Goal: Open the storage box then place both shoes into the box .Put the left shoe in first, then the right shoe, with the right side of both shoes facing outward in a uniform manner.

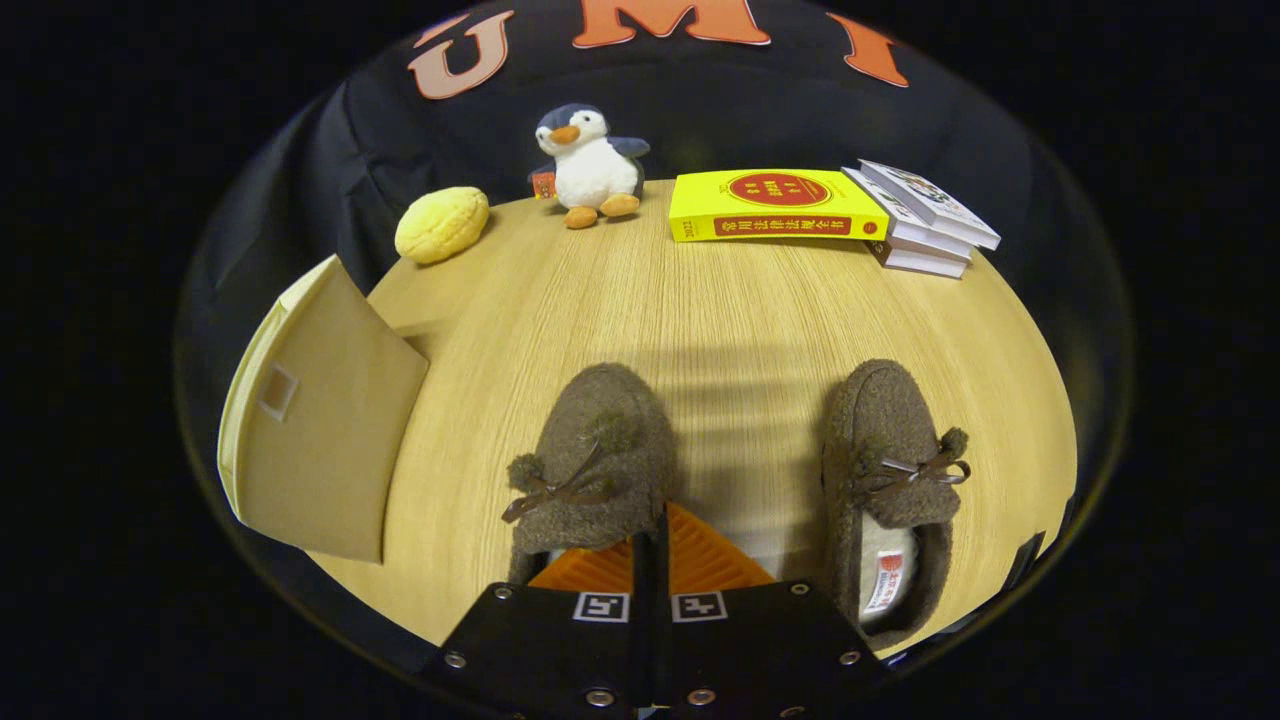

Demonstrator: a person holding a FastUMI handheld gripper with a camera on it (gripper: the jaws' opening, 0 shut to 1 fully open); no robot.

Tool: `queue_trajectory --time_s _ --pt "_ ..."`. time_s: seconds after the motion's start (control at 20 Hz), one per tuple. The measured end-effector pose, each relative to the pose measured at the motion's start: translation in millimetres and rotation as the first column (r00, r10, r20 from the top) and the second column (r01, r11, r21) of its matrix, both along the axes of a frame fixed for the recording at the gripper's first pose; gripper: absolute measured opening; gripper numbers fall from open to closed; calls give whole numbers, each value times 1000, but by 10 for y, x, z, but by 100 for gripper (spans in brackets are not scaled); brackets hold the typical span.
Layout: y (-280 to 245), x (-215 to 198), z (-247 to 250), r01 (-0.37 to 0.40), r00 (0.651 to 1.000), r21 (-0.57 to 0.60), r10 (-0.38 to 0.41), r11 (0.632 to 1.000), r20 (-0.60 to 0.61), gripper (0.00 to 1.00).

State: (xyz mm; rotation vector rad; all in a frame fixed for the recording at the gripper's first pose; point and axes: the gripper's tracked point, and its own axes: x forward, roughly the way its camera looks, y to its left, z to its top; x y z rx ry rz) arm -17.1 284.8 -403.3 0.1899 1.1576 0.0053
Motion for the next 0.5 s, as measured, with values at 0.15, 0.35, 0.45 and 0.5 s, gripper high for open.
queue_trajectory --time_s 0.15,0.35,0.45,0.5 --pt "105 32 260 16 1000 30 -16 999 9 1" --pt "360 102 647 -9 1000 62 9 998 4 1" --pt "569 167 890 -35 999 85 34 996 15 1" --pt "699 213 1019 -48 999 100 45 994 24 1"
